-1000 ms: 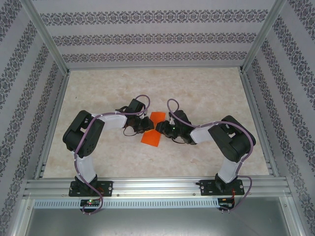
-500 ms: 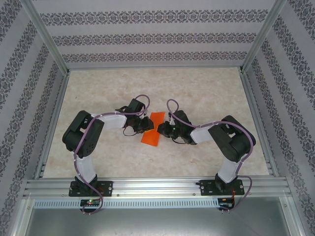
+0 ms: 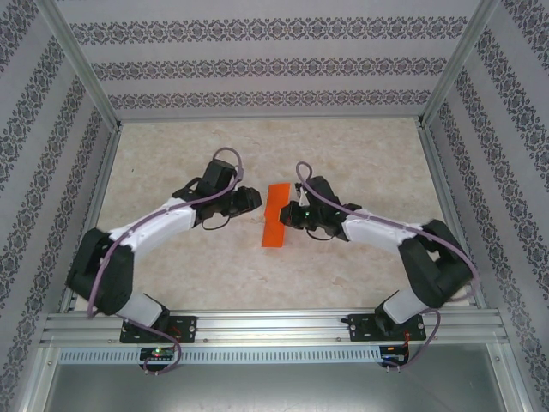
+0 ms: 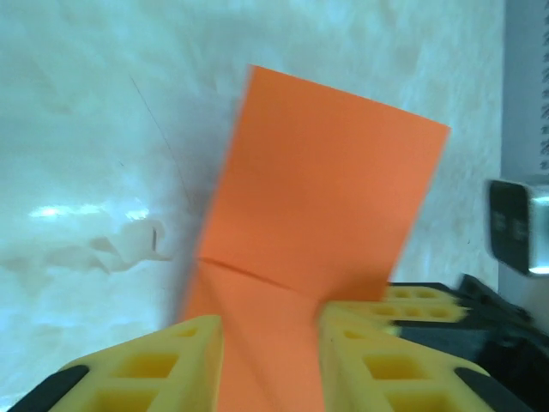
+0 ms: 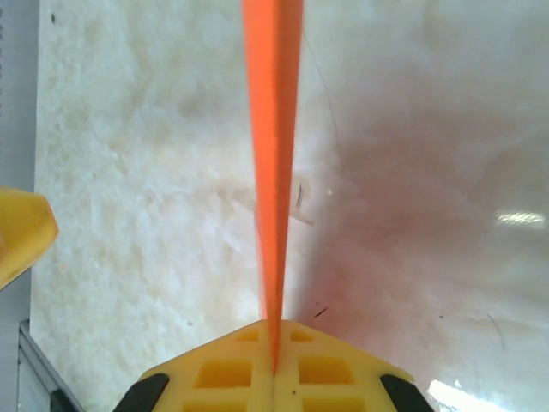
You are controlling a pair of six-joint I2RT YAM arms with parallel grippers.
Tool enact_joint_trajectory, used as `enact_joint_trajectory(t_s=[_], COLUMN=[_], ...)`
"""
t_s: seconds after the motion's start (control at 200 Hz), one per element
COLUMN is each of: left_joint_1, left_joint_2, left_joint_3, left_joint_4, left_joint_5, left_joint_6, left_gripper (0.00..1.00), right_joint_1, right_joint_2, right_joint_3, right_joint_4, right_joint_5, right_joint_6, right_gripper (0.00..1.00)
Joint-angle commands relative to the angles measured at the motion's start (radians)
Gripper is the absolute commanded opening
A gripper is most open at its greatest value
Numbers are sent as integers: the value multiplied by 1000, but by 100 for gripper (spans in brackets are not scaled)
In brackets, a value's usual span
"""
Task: Fold a paper plane with a square sheet of paper (pick it up from the middle)
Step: Turn over the paper at the center of the table.
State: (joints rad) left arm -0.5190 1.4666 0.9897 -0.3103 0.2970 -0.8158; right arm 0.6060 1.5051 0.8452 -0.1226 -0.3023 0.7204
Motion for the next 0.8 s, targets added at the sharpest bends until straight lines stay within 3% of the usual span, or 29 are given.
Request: enact_joint_trajectory(t_s=[0.0,0.15,0.25,0.315,0.49,0.794], left_joint_1=[17,22,24,27,34,40], left_joint_2=[-134,-291,-370,-414,-493,-519], left_joint_3=[-29,-69,-105,-129,-173,-184], left_joint_4=[-108,-177,-213,-236,-273,-292], left_joint_5=[-194,-372,-475,-529,-617,-613], left_joint_6=[15,3,-25,-51,-98,-88], left_gripper=[39,47,49,51,53,56], right_joint_1=[-7,23,78,107,191,318], right_joint_2=[-125,-162,-96,-29,185,598], right_joint_3=[132,317,441,505,618,918], right_joint_4=[-459,-917,-1178,-1301,-1376,-1288], right_joint_5=[230,563,766,832,826,603], right_joint_6=[-181,-221,-171,-126,-81,-77], right_gripper=[0,0,0,0,0,6])
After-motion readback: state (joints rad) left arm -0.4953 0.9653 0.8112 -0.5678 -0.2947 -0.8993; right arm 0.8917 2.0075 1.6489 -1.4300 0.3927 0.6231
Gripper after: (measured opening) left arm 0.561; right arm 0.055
